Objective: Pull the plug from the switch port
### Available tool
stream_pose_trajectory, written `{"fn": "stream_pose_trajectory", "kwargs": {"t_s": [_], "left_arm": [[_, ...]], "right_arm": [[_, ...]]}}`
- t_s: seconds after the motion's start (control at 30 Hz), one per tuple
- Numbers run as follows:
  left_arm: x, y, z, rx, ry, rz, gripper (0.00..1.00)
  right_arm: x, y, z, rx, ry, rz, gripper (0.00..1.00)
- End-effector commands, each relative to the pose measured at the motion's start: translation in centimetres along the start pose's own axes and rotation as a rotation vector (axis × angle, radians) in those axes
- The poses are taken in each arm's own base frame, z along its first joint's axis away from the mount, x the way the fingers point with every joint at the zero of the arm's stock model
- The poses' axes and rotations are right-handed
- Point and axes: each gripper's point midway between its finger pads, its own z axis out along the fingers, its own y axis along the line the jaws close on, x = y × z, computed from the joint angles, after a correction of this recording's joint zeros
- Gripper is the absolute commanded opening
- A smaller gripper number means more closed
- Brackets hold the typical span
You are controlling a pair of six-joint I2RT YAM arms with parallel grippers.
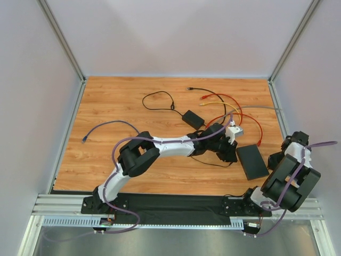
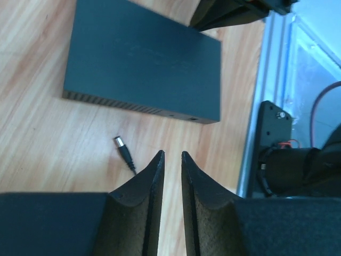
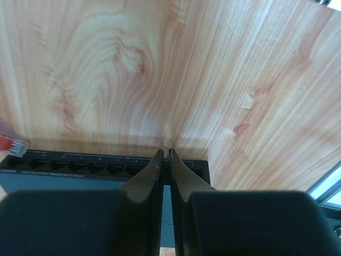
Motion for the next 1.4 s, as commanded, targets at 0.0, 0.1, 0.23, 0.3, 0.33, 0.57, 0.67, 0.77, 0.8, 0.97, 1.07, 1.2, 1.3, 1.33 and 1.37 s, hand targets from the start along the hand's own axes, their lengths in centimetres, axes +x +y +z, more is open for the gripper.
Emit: {"fn": "stream_pose_trajectory", "kwargs": {"t_s": [0.0,0.1,0.23,0.3,0.33,0.57,0.67,0.77,0.8,0.97,1.07,1.2,1.3,1.33,1.37], "left_arm": [[-0.2,0.5,0.7,0.012,0.003,-0.042,0.25],[-0.6,1.1,0.5,-0.01,-0.005,-0.037,0.25],[-0.4,2.0,-0.2,-0.05,-0.006,-0.024,0.25],[-0.7,2.6,-0.7,-0.07,-0.014,-0.03,0.25],[-0.6,2.9,-1.0,-0.077,-0.015,-0.039,0.25],[-1.2,6.3,-3.6,-0.133,-0.064,-0.108,0.24],[-1.2,7.4,-4.7,-0.153,-0.076,-0.128,0.24],[-1.0,8.2,-5.4,-0.164,-0.076,-0.129,0.24],[-1.1,8.2,-5.5,-0.165,-0.077,-0.125,0.24],[-0.8,8.6,-4.9,-0.168,-0.059,-0.16,0.24],[-0.6,9.6,-5.6,-0.246,-0.063,-0.18,0.2],[-0.1,10.6,-6.6,-0.337,-0.052,-0.194,0.2],[-0.5,10.6,-6.3,-0.335,-0.046,-0.193,0.2],[0.6,11.1,-6.0,-0.348,-0.011,-0.211,0.2],[0.8,11.5,-5.9,-0.364,-0.008,-0.218,0.2]], "right_arm": [[0.5,0.7,0.9,-0.049,0.017,-0.001,0.09],[1.5,0.6,1.6,-0.055,0.053,-0.008,0.09],[4.0,1.7,1.7,-0.125,0.125,-0.021,0.1],[5.5,2.2,1.6,-0.151,0.152,-0.035,0.1],[6.4,2.7,1.5,-0.164,0.165,-0.065,0.11],[13.0,6.2,-1.0,-0.291,0.263,-0.161,0.11],[14.0,7.3,-2.7,-0.335,0.252,-0.227,0.12],[12.5,7.4,-4.4,-0.334,0.19,-0.275,0.12],[12.2,7.4,-4.7,-0.332,0.174,-0.289,0.12],[9.5,7.3,-5.7,-0.282,0.067,-0.328,0.12],[9.0,7.1,-5.2,-0.252,0.063,-0.349,0.13],[9.3,6.7,-4.1,-0.223,0.083,-0.368,0.13],[10.1,6.3,-3.3,-0.226,0.098,-0.37,0.13],[10.3,6.1,-3.0,-0.232,0.098,-0.373,0.13],[10.5,6.1,-3.0,-0.239,0.106,-0.377,0.13]]}}
